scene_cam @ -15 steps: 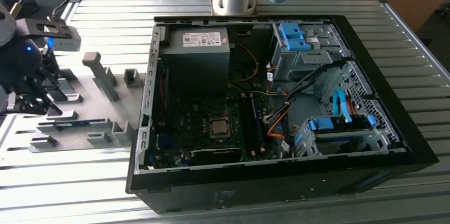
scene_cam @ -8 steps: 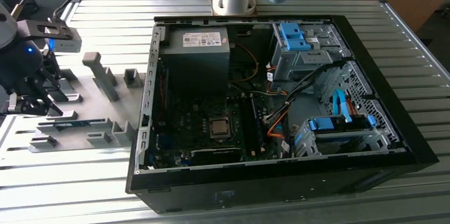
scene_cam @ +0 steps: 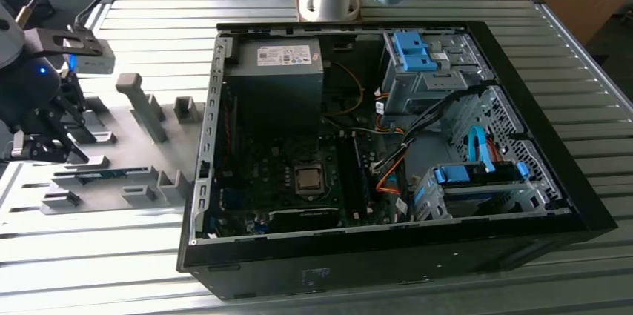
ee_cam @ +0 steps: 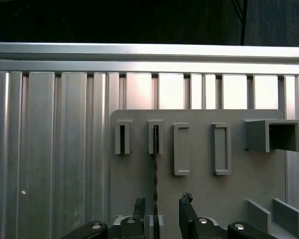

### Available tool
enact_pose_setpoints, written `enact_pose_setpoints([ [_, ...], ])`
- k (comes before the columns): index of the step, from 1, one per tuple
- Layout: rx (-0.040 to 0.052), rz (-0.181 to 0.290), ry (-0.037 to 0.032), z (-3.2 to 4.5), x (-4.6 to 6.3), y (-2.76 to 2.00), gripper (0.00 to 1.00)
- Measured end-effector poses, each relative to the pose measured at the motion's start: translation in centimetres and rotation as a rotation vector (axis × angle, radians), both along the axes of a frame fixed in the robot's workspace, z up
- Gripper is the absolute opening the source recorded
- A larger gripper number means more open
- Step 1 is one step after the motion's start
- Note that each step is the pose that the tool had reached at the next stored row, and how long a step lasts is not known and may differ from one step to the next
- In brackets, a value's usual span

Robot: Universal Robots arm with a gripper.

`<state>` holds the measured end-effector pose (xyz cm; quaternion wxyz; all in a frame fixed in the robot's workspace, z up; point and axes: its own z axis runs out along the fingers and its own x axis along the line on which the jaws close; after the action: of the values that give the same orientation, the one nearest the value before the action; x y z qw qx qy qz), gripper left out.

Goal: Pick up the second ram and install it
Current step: 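Pick up the second ram and move it above second insertion slot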

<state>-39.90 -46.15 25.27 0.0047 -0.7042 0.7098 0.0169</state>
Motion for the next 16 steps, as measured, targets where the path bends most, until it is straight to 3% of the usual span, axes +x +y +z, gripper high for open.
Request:
enact_pose_setpoints([
  [16,0.0000,0.002,-0.0001,-2.54,0.0,-0.41,0.40],
])
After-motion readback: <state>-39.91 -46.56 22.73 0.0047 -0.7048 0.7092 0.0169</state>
